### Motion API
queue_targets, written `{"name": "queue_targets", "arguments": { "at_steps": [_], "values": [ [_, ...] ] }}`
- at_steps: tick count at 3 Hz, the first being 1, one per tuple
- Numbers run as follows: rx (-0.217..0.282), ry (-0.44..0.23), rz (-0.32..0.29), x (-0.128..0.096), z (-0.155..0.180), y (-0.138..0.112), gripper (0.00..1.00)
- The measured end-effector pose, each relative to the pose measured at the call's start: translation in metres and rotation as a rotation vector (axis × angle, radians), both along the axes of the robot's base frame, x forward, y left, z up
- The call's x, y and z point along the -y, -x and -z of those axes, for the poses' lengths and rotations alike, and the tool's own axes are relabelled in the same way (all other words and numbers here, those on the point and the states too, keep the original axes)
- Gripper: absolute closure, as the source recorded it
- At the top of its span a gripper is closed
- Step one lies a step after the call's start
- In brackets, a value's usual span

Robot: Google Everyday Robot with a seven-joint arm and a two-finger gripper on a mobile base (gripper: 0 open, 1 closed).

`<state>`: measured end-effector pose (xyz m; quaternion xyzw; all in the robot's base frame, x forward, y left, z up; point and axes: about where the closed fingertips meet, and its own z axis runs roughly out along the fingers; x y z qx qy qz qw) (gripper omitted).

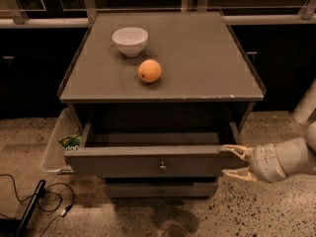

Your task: Open top drawer

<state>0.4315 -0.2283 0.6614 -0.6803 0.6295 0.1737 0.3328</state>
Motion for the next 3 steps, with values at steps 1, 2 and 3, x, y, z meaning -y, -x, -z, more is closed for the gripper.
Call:
{"name": "queue_targets", "arguments": {
  "at_steps": [1, 2, 3],
  "values": [
    [0.0, 0.0, 0.0, 0.0001, -0.0034, -0.0006, 0.29],
    [-0.013, 0.007, -0.006, 0.0011, -0.0039, -0.0061, 0.05],
    [-0.013, 0.007, -0.006, 0.0011, -0.0062, -0.006, 0.0]
  ]
}}
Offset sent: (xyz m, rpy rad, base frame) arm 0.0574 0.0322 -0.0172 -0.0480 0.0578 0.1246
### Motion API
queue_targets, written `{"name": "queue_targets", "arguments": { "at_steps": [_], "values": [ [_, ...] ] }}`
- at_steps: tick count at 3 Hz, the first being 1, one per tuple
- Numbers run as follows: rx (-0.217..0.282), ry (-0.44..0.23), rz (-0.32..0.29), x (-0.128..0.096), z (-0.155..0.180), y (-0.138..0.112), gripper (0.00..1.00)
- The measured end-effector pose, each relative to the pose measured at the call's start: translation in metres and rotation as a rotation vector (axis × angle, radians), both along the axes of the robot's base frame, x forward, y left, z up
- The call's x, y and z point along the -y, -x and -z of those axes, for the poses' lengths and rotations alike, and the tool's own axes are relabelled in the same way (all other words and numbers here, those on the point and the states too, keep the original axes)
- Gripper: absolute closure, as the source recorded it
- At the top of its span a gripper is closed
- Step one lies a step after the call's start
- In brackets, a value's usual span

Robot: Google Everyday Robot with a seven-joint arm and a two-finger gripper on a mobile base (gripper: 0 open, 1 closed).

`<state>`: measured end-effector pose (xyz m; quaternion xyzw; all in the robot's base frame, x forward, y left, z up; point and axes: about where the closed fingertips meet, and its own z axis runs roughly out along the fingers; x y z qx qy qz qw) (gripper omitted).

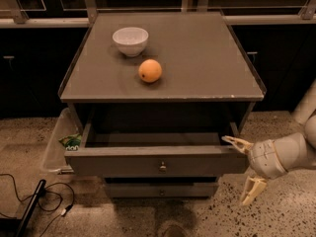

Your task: Open top drawer

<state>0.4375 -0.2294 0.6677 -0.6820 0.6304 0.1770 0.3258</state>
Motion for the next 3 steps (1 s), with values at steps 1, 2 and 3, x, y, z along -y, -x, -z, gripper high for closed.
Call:
{"name": "queue_targets", "arguments": {
  "at_steps": [1, 2, 3],
  "values": [
    [0.0, 0.0, 0.0, 0.0, 0.0, 0.0, 0.0],
    [-0.003, 0.033, -0.012, -0.007, 0.011, -0.011, 0.0],
    [0.002, 0.075, -0.04, -0.016, 0.023, -0.035, 0.0]
  ]
}}
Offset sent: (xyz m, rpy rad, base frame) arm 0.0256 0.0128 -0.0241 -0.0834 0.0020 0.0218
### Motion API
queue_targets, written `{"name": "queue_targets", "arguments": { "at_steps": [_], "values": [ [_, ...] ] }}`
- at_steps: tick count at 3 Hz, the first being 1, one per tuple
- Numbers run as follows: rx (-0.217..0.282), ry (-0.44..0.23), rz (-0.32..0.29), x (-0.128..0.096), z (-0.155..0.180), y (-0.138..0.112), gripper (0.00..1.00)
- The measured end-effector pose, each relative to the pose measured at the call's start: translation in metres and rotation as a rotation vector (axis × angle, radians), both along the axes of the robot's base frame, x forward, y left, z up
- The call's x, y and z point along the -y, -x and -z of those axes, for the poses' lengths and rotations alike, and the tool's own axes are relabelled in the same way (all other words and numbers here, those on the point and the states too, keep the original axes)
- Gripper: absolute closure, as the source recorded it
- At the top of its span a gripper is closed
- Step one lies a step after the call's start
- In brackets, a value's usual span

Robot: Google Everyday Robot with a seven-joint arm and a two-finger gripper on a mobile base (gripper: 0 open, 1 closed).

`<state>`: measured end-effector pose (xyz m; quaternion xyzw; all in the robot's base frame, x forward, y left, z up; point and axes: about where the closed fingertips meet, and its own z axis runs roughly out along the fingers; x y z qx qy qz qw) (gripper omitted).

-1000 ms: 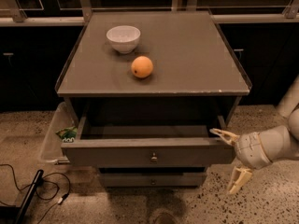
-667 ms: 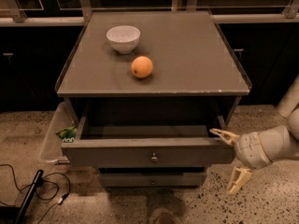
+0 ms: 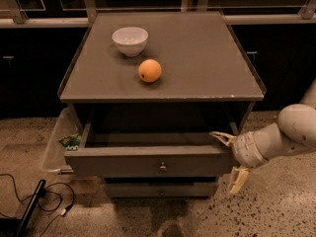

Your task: Open top drawer

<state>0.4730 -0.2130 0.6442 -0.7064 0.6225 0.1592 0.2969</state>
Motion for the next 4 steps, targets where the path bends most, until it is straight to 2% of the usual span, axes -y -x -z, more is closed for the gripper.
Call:
{"name": "queue_targets", "arguments": {
  "at_steps": [1, 2, 3, 4],
  "values": [
    [0.003, 0.036, -0.023, -0.005, 0.009, -0.02, 0.0],
    [-0.02, 0.067, -0.034, -0.001, 0.025, -0.027, 0.0],
    [-0.02, 0.067, -0.035, -0.001, 0.023, -0.027, 0.19],
    [-0.014, 0.068, -0.035, -0.002, 0.019, -0.027, 0.42]
  ]
}}
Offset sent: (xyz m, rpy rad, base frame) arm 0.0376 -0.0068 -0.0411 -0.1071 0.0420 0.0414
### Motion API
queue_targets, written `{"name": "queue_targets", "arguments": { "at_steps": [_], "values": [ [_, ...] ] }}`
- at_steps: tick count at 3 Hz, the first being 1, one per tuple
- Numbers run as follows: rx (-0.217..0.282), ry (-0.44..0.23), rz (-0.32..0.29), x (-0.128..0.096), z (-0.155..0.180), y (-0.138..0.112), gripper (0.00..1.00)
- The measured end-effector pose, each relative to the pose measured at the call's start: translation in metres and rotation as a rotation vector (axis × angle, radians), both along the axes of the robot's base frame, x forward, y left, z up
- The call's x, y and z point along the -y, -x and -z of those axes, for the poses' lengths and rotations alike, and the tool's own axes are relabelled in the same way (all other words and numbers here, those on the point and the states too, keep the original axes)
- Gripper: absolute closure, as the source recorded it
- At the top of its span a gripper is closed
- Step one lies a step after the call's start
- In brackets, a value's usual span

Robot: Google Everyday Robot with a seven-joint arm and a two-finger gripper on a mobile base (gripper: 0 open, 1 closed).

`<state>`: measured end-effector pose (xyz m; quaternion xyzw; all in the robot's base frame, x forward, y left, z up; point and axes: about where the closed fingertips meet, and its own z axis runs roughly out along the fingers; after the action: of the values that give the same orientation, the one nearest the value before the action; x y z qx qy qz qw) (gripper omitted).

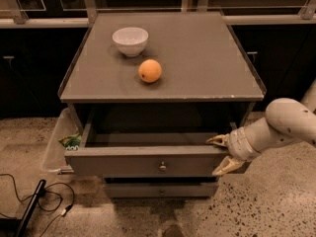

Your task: Open top drawer

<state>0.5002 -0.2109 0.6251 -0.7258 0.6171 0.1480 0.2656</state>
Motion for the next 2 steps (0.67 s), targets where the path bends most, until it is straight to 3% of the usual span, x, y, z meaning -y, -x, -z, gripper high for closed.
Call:
{"name": "queue_targets", "arguments": {
  "at_steps": [2],
  "values": [
    [0.024, 0.007, 0.038, 0.0079, -0.022, 0.0271, 0.88]
  ]
}}
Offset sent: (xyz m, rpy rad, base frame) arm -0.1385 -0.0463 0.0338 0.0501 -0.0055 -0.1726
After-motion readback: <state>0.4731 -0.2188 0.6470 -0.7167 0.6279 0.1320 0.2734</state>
